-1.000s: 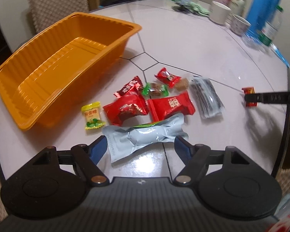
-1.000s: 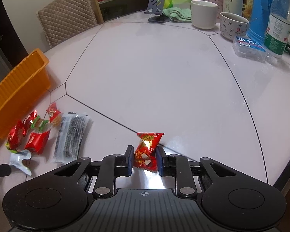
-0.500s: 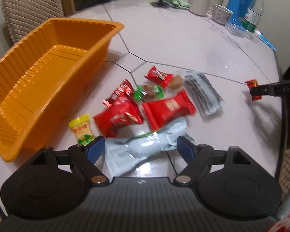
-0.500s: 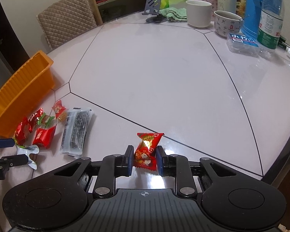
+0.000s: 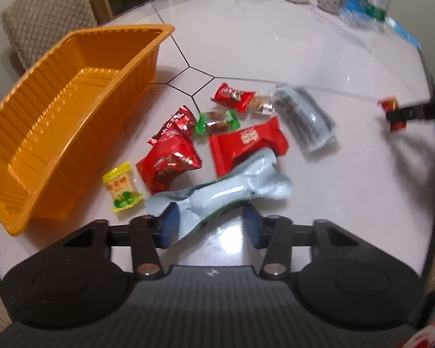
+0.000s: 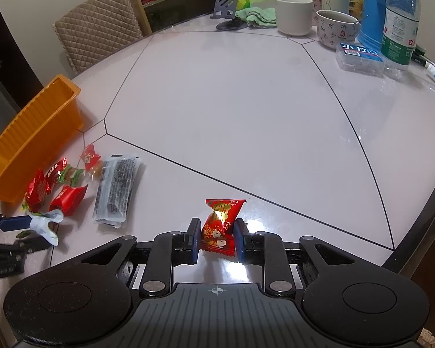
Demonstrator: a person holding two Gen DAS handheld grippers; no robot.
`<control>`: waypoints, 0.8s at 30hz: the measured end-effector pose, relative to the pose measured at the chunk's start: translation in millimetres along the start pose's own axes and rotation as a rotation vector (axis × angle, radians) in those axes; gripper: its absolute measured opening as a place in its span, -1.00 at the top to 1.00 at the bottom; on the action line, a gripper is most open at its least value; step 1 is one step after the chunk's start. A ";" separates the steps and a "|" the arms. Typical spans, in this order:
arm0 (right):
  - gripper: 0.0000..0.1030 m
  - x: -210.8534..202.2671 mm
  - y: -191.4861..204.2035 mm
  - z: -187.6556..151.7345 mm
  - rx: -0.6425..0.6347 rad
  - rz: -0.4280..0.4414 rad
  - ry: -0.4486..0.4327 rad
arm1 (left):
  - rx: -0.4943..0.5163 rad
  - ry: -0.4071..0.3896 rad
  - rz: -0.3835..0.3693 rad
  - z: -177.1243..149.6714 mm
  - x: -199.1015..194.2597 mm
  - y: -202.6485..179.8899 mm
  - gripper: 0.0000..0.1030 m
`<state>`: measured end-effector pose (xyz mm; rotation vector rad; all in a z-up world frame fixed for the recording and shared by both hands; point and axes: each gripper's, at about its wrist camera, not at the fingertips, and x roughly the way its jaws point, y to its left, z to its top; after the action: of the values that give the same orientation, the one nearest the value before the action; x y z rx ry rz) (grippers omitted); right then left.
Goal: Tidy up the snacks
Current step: 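Grasp the silver-green snack packet with the left gripper while the right holds the red candy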
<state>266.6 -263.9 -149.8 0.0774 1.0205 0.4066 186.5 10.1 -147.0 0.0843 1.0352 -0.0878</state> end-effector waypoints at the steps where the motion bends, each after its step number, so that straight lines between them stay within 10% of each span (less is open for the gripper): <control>1: 0.52 0.0 -0.5 0.3 0.002 0.001 0.000 | -0.022 0.002 -0.018 1.9 -0.6 -0.6 0.41; 6: 0.52 -0.7 -2.8 0.8 0.010 0.001 -0.001 | 0.016 -0.050 -0.010 9.6 -6.5 -18.5 0.43; 15: 0.52 -2.0 -6.2 0.2 0.011 0.014 0.003 | 0.163 -0.035 -0.040 21.0 8.8 -22.5 -0.25; 24: 0.52 -0.8 -12.9 0.9 0.023 0.021 0.012 | 0.173 0.018 -0.031 26.6 19.4 -26.1 0.10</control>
<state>270.8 -276.0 -151.9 0.1068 1.0373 0.4145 216.1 -19.4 -151.0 0.2268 1.0455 -0.2054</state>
